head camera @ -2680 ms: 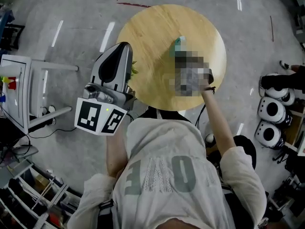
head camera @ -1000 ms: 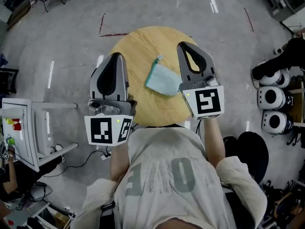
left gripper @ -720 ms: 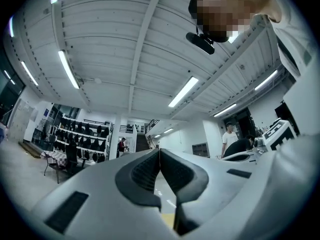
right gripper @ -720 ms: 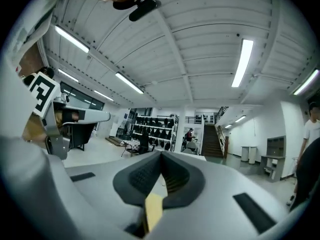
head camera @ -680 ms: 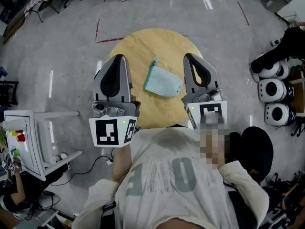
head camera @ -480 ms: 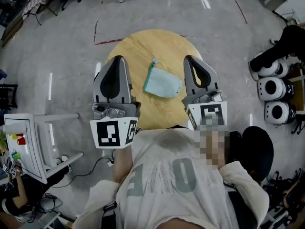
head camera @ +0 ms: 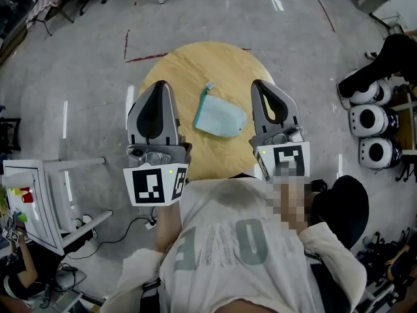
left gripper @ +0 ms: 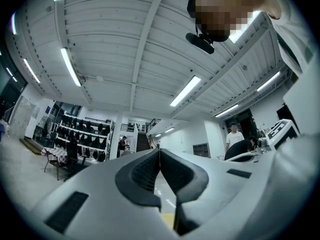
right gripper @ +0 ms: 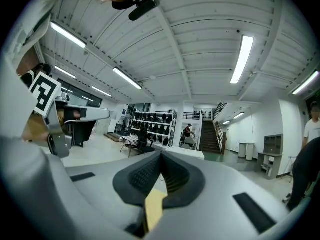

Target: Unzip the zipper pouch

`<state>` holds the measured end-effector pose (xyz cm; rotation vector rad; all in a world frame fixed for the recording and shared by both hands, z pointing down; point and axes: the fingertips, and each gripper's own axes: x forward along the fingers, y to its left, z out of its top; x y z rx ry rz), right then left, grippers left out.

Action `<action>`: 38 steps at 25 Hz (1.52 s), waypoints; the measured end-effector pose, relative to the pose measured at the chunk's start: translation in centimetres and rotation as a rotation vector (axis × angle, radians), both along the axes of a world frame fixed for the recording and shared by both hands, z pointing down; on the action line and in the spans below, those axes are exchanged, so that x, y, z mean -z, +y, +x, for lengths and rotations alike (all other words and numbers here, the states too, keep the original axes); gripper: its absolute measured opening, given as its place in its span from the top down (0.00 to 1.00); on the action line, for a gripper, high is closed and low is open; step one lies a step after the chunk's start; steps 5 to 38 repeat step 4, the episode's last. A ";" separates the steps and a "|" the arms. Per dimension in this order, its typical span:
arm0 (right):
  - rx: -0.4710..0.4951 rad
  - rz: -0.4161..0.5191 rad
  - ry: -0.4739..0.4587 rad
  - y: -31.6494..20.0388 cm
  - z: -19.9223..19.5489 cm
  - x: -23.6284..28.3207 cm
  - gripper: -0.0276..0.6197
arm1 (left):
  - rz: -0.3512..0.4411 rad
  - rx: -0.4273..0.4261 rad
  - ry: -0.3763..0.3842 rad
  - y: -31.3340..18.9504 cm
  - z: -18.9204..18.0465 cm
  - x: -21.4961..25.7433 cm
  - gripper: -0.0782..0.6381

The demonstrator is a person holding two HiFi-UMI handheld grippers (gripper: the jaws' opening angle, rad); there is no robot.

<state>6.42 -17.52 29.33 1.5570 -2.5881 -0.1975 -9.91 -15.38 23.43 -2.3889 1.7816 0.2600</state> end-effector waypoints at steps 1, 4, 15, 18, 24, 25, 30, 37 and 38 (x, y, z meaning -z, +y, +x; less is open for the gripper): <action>0.000 -0.002 0.003 -0.1 0.1 -0.1 0.91 | -0.002 0.001 0.000 -0.1 0.1 -0.1 0.85; 0.003 -0.007 0.014 -0.4 0.3 -0.4 0.91 | -0.005 0.007 0.000 -0.5 0.1 -0.2 0.85; 0.003 -0.007 0.014 -0.4 0.3 -0.4 0.91 | -0.005 0.007 0.000 -0.5 0.1 -0.2 0.85; 0.003 -0.007 0.014 -0.4 0.3 -0.4 0.91 | -0.005 0.007 0.000 -0.5 0.1 -0.2 0.85; 0.003 -0.007 0.014 -0.4 0.3 -0.4 0.91 | -0.005 0.007 0.000 -0.5 0.1 -0.2 0.85; 0.003 -0.007 0.014 -0.4 0.3 -0.4 0.91 | -0.005 0.007 0.000 -0.5 0.1 -0.2 0.85; 0.003 -0.007 0.014 -0.4 0.3 -0.4 0.91 | -0.005 0.007 0.000 -0.5 0.1 -0.2 0.85; 0.003 -0.007 0.014 -0.4 0.3 -0.4 0.91 | -0.005 0.007 0.000 -0.5 0.1 -0.2 0.85; 0.003 -0.007 0.014 -0.4 0.3 -0.4 0.91 | -0.005 0.007 0.000 -0.5 0.1 -0.2 0.85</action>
